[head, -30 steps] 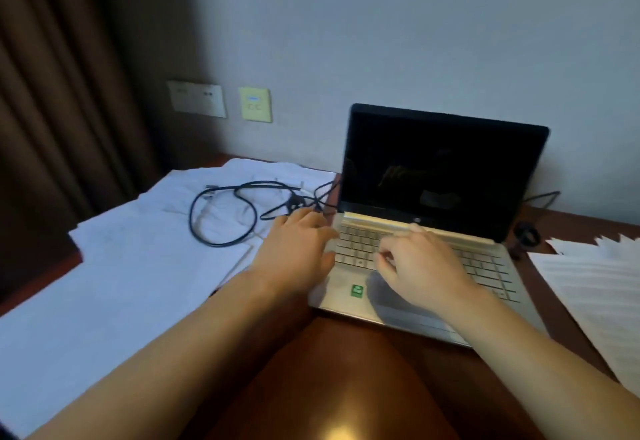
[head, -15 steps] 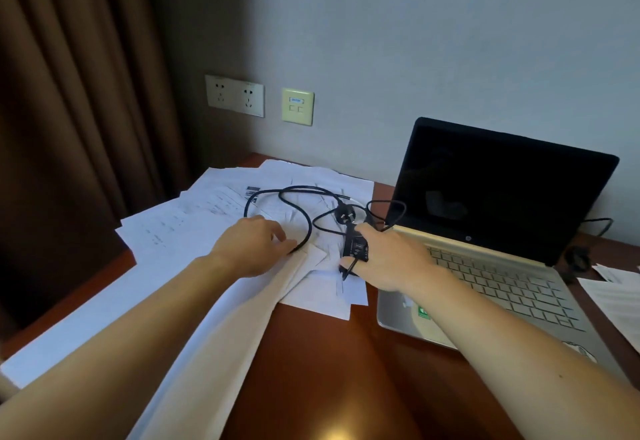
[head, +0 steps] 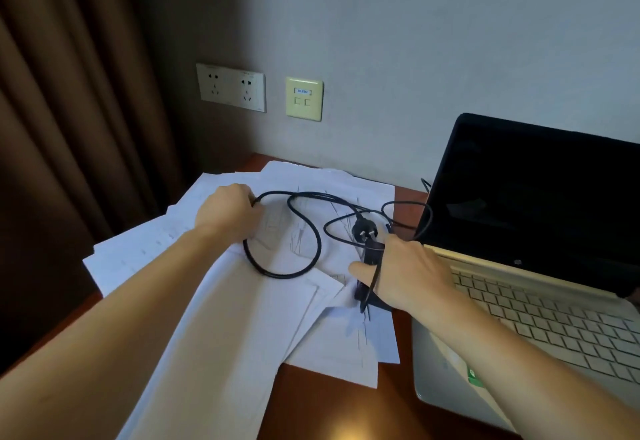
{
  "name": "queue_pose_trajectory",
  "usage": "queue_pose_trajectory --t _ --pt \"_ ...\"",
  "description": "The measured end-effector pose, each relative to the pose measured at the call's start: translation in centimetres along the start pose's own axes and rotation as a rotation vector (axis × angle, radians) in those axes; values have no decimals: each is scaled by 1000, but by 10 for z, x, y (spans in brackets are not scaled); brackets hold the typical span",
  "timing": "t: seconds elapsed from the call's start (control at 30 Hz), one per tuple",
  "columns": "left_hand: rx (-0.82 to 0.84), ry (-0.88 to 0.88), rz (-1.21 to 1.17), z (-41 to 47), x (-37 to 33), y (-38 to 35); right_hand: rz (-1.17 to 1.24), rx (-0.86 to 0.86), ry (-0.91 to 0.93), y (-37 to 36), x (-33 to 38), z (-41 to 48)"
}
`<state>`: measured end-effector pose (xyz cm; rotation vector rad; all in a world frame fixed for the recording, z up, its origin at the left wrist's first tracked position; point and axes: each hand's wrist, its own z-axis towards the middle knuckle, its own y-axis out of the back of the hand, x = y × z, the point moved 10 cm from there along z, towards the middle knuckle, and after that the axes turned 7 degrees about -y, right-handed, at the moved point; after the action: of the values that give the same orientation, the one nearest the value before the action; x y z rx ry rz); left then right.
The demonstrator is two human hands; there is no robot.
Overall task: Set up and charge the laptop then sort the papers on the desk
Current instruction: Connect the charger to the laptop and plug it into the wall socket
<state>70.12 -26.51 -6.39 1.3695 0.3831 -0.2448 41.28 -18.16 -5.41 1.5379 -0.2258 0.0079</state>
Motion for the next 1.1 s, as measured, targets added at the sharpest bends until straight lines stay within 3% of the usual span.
queue_pose_trajectory --t 0.2,0.33,0.43,0.6,0.73,0.83,0.93,1.1 --pt "-80 -57 -784 1 -38 18 117 -49 -81 16 12 26" --pt "3 -283 -1022 -8 -77 39 190 -68 -124 13 22 43" --pt "132 -349 -1113 -12 -87 34 175 -76 -125 5 24 45" --pt "252 -239 -1009 6 -70 1 156 -109 -110 -3 24 46" --pt "394 40 -1363 16 -89 -29 182 -133 -116 -3 20 49" --pt "432 68 -1472 24 -112 -36 200 -142 -119 -4 18 53" --pt "337 -10 -1384 33 -129 -18 208 -135 -125 -5 15 58" --pt "-110 -262 -735 42 -146 64 189 -117 -159 -6 12 71"
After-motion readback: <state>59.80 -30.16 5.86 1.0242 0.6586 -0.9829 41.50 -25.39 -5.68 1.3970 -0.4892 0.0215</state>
